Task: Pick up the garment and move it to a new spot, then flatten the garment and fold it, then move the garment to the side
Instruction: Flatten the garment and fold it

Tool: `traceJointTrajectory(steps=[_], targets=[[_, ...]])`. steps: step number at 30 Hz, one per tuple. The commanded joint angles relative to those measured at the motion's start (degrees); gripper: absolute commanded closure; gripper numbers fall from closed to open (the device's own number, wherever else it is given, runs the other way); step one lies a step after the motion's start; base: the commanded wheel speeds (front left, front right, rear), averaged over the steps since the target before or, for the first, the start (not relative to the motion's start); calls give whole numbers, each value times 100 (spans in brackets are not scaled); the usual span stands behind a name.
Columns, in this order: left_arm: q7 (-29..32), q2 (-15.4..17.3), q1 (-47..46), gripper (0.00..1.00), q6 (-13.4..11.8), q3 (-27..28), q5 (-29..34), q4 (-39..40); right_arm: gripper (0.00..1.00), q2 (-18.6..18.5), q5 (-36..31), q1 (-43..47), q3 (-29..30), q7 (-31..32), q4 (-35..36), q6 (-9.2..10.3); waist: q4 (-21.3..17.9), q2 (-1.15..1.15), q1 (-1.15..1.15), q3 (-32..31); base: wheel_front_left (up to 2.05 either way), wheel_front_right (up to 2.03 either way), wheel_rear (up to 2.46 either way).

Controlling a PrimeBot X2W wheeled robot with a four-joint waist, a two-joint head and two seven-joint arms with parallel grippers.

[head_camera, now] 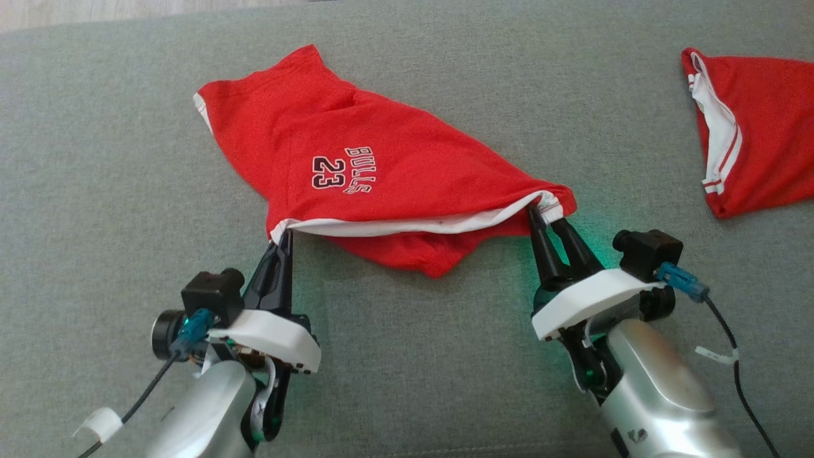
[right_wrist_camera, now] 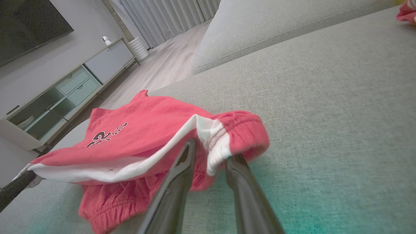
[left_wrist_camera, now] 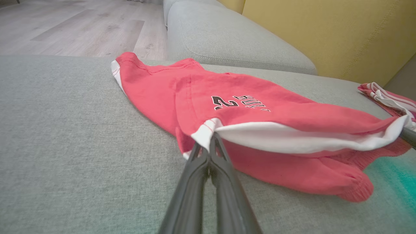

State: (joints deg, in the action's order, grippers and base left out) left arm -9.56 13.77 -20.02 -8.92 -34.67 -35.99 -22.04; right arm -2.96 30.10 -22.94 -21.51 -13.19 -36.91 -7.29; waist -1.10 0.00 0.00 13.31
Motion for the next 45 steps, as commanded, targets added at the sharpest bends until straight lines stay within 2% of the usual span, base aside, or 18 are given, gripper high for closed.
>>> traceJointTrajectory(steps=[1, 2, 4, 11, 19, 26, 30, 34, 39, 45], targets=[[-1, 147, -170, 100, -35, 203, -50, 170, 60, 8, -39, -158, -70, -93, 168, -20, -4, 0, 0, -3, 0, 0, 0], [-6, 154, -172, 100, -35, 209, -57, 171, 71, 8, -72, -172, -56, -95, 152, -20, -6, 0, 0, -5, 0, 0, 0], [-31, 163, -170, 100, -45, 231, -73, 177, 100, 8, -153, -214, 26, -109, 141, -20, -10, 0, 0, -15, 0, 0, 0], [-214, 308, -114, 100, -95, 392, -94, 345, 100, 8, -451, -243, 223, -142, 415, -20, -60, 0, 0, -250, 0, 0, 0], [-254, 703, -96, 100, -172, 577, -3, 1109, 100, -17, -1211, -72, 381, 354, 1378, -20, -119, 0, 0, -844, 0, 0, 0], [257, 1480, -274, 100, -388, 802, 241, 2486, 100, -463, -1472, 217, 398, 1308, 3186, -20, -164, 0, 0, -1487, 0, 0, 0], [795, 1917, -523, 100, -525, 927, 385, 3403, 100, -726, -1474, 237, 439, 1860, 4247, -20, -180, 0, 0, -1623, 0, 0, 0], [1429, 2306, -968, 100, -516, 1052, 418, 3958, 100, -1026, -1402, 113, 498, 2488, 5030, -20, -184, 0, 0, -1576, 0, 0, 0], [1734, 2406, -1428, 100, -298, 1060, 303, 3710, 100, -1119, -1265, -209, 486, 2770, 4830, -20, -209, 0, 0, -1264, 0, 0, 0], [1780, 2303, -2412, 100, 28, 1112, 255, 2889, 100, -1026, -1378, -1442, 358, 2507, 3718, -20, -268, 0, 0, -381, 0, 0, 0]])
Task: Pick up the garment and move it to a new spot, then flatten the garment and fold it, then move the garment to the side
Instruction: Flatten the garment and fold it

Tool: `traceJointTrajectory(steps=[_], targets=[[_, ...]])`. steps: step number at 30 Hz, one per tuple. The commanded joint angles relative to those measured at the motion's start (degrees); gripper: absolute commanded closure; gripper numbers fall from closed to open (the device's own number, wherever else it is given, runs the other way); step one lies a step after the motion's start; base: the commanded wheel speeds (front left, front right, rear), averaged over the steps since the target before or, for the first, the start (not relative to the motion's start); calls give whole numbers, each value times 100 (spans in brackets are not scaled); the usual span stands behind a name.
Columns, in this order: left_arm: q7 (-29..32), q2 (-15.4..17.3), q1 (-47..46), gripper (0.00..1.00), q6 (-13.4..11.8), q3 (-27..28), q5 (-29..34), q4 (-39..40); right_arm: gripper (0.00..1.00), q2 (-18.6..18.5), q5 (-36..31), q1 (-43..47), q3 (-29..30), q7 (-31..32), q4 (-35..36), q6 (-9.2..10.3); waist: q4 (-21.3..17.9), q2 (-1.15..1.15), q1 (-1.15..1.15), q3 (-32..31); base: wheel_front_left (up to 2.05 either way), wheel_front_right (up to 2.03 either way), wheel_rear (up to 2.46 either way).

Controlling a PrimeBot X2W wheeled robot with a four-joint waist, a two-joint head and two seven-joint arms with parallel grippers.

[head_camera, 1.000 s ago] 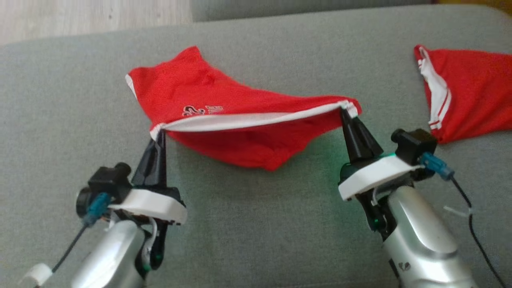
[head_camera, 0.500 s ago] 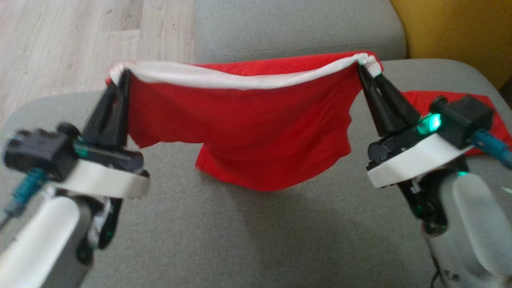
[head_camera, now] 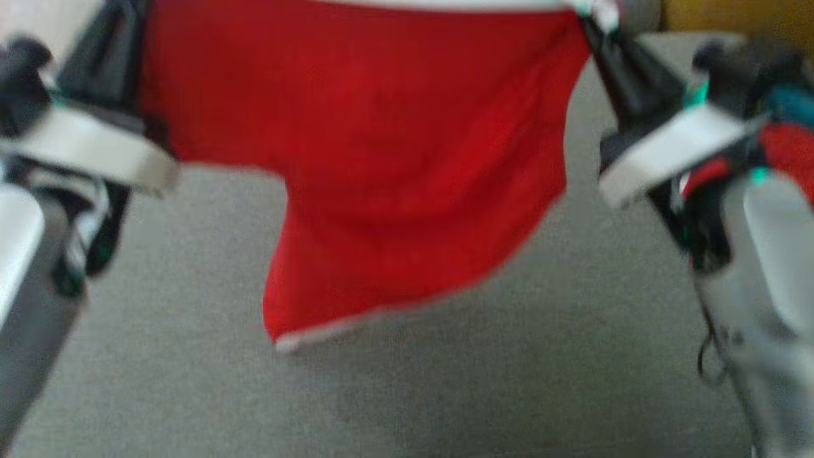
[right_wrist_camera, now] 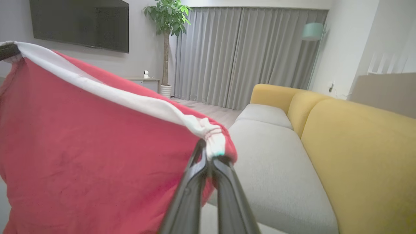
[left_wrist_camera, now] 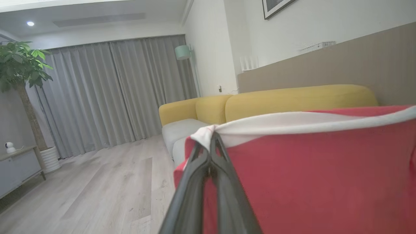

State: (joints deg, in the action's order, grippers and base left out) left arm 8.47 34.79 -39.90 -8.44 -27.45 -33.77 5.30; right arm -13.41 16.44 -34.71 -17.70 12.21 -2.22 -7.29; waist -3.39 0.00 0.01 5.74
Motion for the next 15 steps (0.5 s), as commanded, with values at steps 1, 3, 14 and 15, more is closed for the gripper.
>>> traceJointTrajectory(steps=[1, 3, 14, 15], targets=[[-55, 163, -664, 100, 54, 386, 62, -29, 100, 64, -79, -558, -23, -149, 19, -20, -47, 0, -1, 523, 0, 0, 0], [-187, 52, -1186, 100, 164, 387, 161, -404, 100, 189, -222, -1159, 28, -424, -443, -20, -54, 0, -1, 769, 0, 0, 0], [-1194, -740, -2250, 100, 374, 330, 254, -1686, 100, 766, -962, -2539, 343, -1687, -2254, -20, 120, 0, -1, 1350, 0, 0, 0], [-1266, -781, -2110, 100, 376, 329, 200, -1736, 100, 784, -962, -2434, 286, -1748, -2382, -20, 140, 0, -1, 1361, 0, 0, 0]])
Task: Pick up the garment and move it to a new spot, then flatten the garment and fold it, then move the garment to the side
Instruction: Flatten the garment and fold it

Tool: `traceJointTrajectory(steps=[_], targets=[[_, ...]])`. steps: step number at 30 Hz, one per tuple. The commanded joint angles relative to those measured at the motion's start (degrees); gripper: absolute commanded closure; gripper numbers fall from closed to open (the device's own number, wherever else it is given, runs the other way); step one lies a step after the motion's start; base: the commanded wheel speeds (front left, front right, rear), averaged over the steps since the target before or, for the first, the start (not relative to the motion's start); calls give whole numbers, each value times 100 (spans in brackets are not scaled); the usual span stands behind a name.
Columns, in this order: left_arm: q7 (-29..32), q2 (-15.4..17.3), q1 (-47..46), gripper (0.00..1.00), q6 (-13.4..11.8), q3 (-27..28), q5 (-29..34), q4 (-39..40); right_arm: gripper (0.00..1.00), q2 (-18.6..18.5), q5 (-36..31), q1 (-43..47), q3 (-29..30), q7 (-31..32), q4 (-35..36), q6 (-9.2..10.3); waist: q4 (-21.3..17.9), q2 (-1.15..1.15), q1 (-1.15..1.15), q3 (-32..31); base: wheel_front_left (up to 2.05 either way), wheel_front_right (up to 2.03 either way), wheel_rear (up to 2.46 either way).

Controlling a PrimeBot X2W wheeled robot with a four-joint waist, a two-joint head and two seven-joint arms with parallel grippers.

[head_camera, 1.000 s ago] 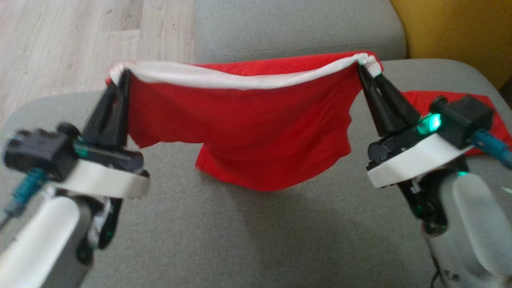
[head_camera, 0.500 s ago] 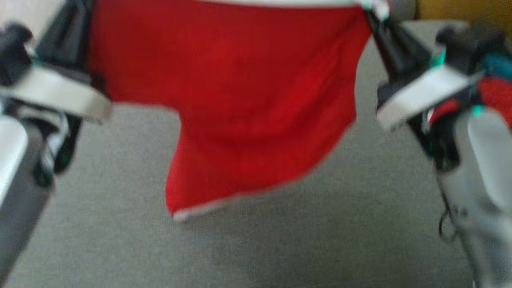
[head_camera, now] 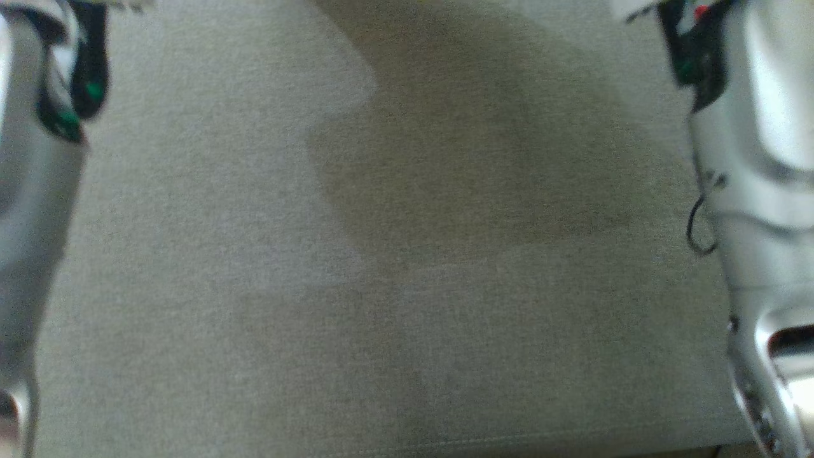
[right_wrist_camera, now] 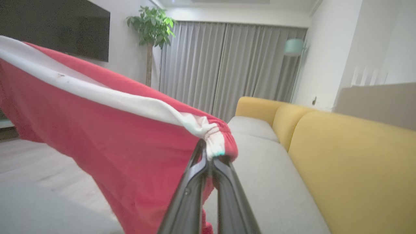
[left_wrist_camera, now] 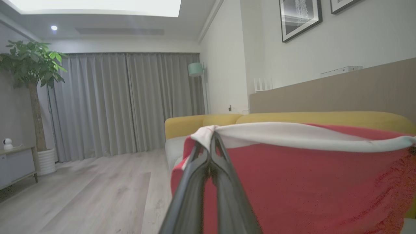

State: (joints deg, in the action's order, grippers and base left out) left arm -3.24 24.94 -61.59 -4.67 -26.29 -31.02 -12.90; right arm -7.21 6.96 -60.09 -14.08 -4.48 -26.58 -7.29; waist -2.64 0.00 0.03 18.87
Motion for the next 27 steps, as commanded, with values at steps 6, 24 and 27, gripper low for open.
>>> traceJointTrajectory(steps=[6, 24, 27], targets=[[-476, 109, 1101, 100, -33, 153, -277, 82, 100, 201, 51, 883, -411, -386, -431, -20, 124, 0, -3, 31, 0, 0, 0], [-1080, 253, 5144, 100, -1022, 159, -509, 2370, 100, 157, 477, 4167, -611, -471, 1031, -20, 147, 0, -3, -1191, 0, 0, 0], [-1058, 315, 5782, 100, -1266, 112, -501, 2910, 100, 128, 466, 4917, -437, -217, 1725, -20, 144, 0, -3, -1459, 0, 0, 0]])
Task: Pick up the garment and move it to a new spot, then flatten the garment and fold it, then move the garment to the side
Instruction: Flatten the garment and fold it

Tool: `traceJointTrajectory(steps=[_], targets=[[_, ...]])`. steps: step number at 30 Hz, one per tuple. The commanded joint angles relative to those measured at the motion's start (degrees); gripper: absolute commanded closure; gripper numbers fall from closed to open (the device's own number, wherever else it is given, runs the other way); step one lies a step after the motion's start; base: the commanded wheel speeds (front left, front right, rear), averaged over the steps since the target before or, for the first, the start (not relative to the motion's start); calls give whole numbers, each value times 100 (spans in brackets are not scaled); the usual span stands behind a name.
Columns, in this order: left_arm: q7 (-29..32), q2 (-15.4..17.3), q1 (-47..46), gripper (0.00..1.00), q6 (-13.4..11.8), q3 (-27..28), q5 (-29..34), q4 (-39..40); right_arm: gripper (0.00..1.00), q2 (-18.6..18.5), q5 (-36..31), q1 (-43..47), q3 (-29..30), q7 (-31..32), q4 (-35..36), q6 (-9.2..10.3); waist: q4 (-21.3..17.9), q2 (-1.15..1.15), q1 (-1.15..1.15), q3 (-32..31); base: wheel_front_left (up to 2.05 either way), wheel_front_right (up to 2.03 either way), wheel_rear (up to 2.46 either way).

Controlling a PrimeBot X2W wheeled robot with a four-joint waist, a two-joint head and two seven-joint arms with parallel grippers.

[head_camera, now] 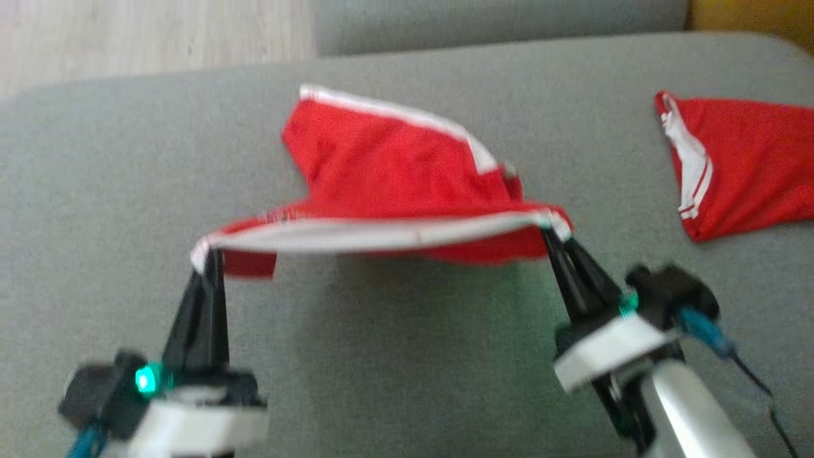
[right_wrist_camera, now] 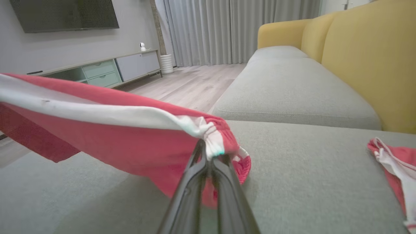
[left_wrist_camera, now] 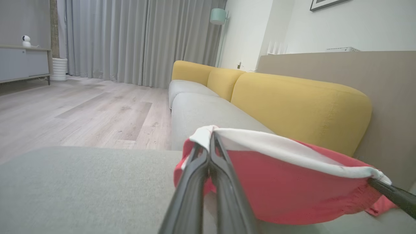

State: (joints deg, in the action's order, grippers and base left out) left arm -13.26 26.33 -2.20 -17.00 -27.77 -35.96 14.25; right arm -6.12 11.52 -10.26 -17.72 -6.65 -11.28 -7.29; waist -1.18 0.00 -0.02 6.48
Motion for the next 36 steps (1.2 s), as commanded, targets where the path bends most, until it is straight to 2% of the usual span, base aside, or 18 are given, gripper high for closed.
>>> traceJointTrajectory(steps=[1, 6, 9, 11, 15, 20, 21, 29, 36], targets=[[-23, 219, 41, 100, -120, 235, 16, 391, 100, 8, 0, 191, -3, 118, 456, -20, -11, 0, 2, -275, 0, 0, 0], [255, 483, 780, 100, -481, 137, 119, 1228, 100, -64, -117, 1307, 301, 790, 1708, -20, -36, 0, 2, -342, 0, 0, 0], [464, 593, 941, 100, -510, 75, 61, 1342, 100, -35, -66, 1634, 316, 1097, 2123, -20, -78, 0, 2, -261, 0, 0, 0], [549, 602, 870, 100, -414, 39, -22, 1252, 100, -18, -49, 1666, 313, 1215, 2192, -20, -91, 0, 2, -152, 0, 0, 0], [773, 669, 344, 100, -34, -29, -129, 681, 100, 45, -31, 1430, 303, 1297, 1972, -20, -103, 0, 2, 138, 0, 0, 0], [1302, 854, -864, 100, 586, -128, -104, -247, 100, 166, 46, 777, 263, 1283, 1478, -20, -206, 0, 2, 633, 0, 0, 0], [1302, 854, -864, 100, 586, -128, -104, -247, 100, 166, 46, 777, 263, 1283, 1478, -20, -206, 0, 2, 633, 0, 0, 0], [2428, 911, -2958, 100, 1543, -325, -191, -1857, 100, 306, 283, -486, 131, 1442, 488, -20, -571, 0, 2, 1395, 0, 0, 0], [2845, 771, -4023, 100, 1925, -489, -97, -3014, 100, 322, 578, -1289, -241, 1235, -222, -20, -838, 0, 2, 1729, 0, 0, 0]])
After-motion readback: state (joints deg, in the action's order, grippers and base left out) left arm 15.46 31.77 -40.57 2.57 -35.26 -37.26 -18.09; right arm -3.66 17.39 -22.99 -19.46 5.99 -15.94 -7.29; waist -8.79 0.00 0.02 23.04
